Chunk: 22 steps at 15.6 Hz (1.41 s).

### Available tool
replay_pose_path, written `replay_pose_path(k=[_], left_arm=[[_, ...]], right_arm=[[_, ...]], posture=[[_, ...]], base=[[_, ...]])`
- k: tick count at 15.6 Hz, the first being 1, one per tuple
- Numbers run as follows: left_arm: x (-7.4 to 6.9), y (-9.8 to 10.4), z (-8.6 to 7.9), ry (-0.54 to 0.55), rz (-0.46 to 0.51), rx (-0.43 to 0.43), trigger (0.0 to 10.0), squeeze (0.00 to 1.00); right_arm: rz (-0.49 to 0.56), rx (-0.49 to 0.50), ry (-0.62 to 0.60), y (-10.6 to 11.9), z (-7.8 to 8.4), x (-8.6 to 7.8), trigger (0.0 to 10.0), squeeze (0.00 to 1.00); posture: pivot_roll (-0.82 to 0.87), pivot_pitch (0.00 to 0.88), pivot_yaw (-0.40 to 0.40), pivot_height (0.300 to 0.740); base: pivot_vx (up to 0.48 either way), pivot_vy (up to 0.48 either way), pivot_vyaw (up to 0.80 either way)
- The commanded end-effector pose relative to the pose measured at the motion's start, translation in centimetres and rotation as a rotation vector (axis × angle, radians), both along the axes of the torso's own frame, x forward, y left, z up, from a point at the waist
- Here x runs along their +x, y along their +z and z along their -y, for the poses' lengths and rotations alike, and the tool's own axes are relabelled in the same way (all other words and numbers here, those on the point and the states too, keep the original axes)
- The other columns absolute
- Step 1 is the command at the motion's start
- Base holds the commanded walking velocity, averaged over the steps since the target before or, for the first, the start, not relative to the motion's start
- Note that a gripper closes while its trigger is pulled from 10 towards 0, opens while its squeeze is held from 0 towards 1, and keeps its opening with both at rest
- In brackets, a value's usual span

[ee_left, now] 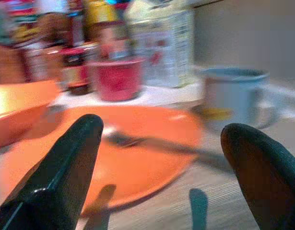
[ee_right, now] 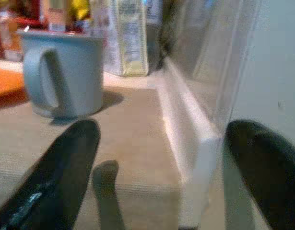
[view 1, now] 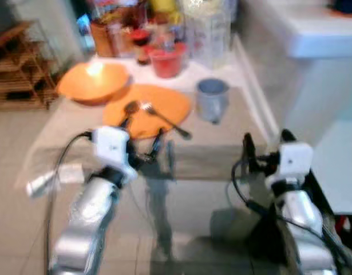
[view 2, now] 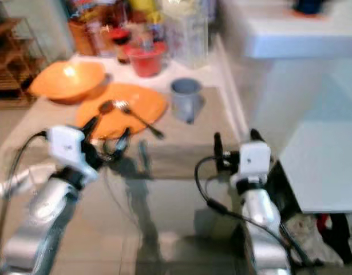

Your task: Setting the table

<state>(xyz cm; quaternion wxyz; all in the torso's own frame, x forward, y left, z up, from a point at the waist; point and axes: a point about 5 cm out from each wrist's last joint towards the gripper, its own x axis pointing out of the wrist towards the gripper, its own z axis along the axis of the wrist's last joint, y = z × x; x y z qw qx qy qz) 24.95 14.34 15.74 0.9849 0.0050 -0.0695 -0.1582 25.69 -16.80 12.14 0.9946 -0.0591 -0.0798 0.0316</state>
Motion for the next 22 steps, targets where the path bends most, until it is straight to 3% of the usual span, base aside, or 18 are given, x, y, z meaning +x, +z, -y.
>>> replay_pose_path(k=[1,7,14,22], left_arm=[[0.0,0.1,0.2,-0.001,0.003,0.006,10.0,0.00],[0.0,0.1,0.6,-0.010,0.000,-0.002,10.0,0.00],[0.5,0.9,0.7,-0.010,0.016,0.010,10.0,0.00],[0.2,1.6,0.2,0.005,0.026,0.025,10.0,0.00]], right_arm=[[0.000,0.005,0.102,0.5,-1.7,0.4,10.0,0.00],[0.001,0.018,0.120,0.9,-2.0,1.5,10.0,0.00],[0.000,0.023,0.122,1.5,-2.6,5.5,10.0,0.00],[-0.034,0.049,0.202,1.6,-5.7,8.3,10.0,0.00]], posture=[[-0.07,0.000,0.069,0.740],[-0.07,0.000,0.071,0.740],[-0.04,0.000,0.069,0.740],[0.03,0.000,0.067,0.740]], base=[[0.000,0.000,0.00],[0.000,0.000,0.00],[0.000,0.000,0.00],[0.000,0.000,0.00]])
